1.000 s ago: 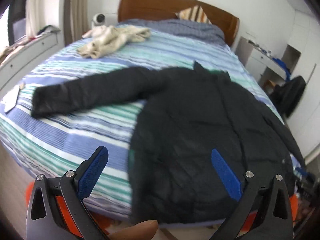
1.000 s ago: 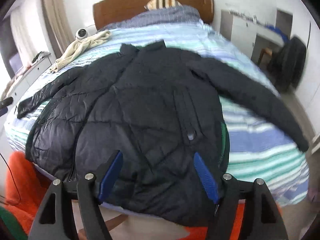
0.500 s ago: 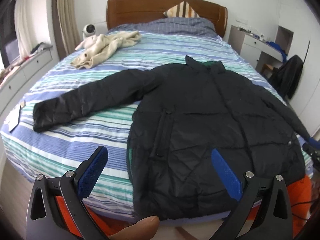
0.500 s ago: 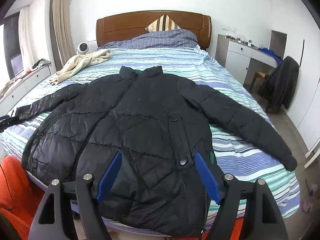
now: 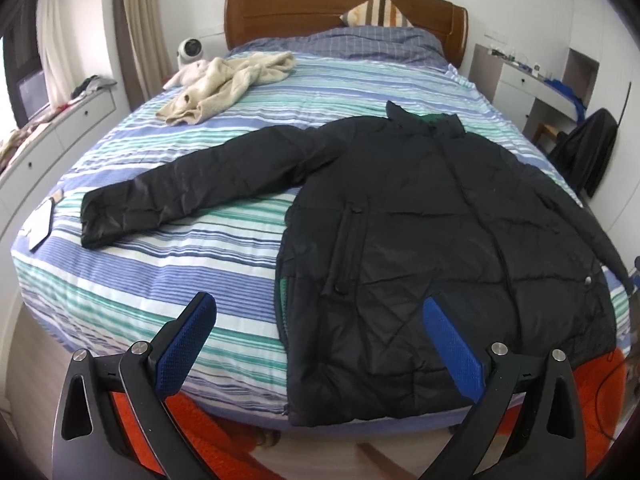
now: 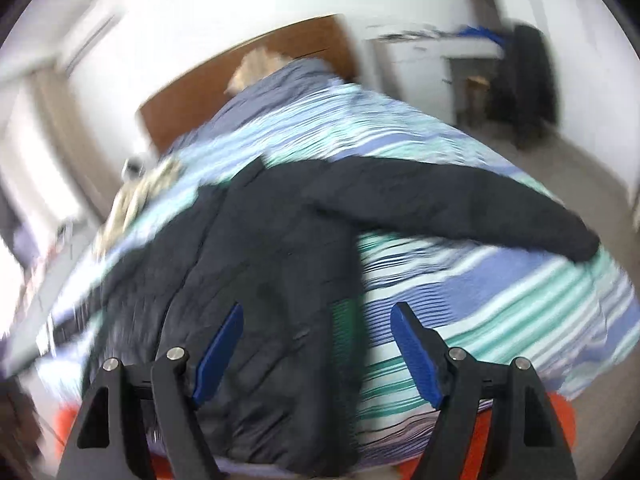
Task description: Fold large clothes
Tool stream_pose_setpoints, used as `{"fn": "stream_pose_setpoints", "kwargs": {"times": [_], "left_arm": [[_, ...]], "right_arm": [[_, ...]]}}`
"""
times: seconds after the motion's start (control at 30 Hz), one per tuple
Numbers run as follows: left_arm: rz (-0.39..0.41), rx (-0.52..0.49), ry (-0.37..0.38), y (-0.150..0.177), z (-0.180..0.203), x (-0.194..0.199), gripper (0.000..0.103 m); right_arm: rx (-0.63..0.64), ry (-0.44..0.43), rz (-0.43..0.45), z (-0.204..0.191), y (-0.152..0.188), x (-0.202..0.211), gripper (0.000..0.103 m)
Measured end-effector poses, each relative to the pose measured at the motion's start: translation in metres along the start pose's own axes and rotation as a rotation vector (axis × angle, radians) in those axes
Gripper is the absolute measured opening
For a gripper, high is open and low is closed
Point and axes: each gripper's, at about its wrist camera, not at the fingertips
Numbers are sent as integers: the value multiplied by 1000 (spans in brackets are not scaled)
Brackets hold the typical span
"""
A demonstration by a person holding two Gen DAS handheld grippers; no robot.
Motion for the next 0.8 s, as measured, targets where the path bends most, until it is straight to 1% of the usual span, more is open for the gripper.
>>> {"fn": "stream_pose_setpoints", "kwargs": {"times": [0.13, 0.17, 0.27, 0.37, 0.43, 0.47, 0.57, 0.63, 0.73, 0.77, 0.8], "left_arm": [[-1, 15, 10, -5, 6, 0, 103], [-1, 15, 16, -7, 9, -1, 103], [-6, 4, 26, -10, 15, -4, 103], [-9, -12, 24, -12, 21, -7, 103], [-14, -12, 25, -13, 24, -9, 103], [-18, -9, 25, -13, 25, -10, 103], [-22, 10, 23, -14, 24, -10, 103], [-28, 21, 21, -13, 23, -11, 103], [-48, 33, 13, -10, 20, -15, 103], [-57, 41, 9, -8, 18, -17, 103], [-66, 50, 8, -7, 16, -18, 103]], "right_arm": [[-303, 62, 55, 101, -14, -6, 78], [-401, 57, 71, 129, -15, -6, 78], [-617, 29, 117, 183, -14, -7, 78], [-759, -16, 143, 216, -13, -15, 78], [-833, -26, 150, 234, -12, -25, 77], [-877, -18, 152, 243, -11, -31, 77], [-967, -39, 160, 262, -12, -49, 76], [-1014, -35, 161, 273, -14, -60, 75], [-1071, 19, 154, 288, -15, -77, 63], [-1071, 44, 147, 292, -16, -82, 54], [-1065, 65, 143, 296, -17, -86, 43]]}}
Point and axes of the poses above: each gripper's, at about its wrist camera, not at the fingertips, and x roughly against the way its jaws point, z to its right, y to its underside
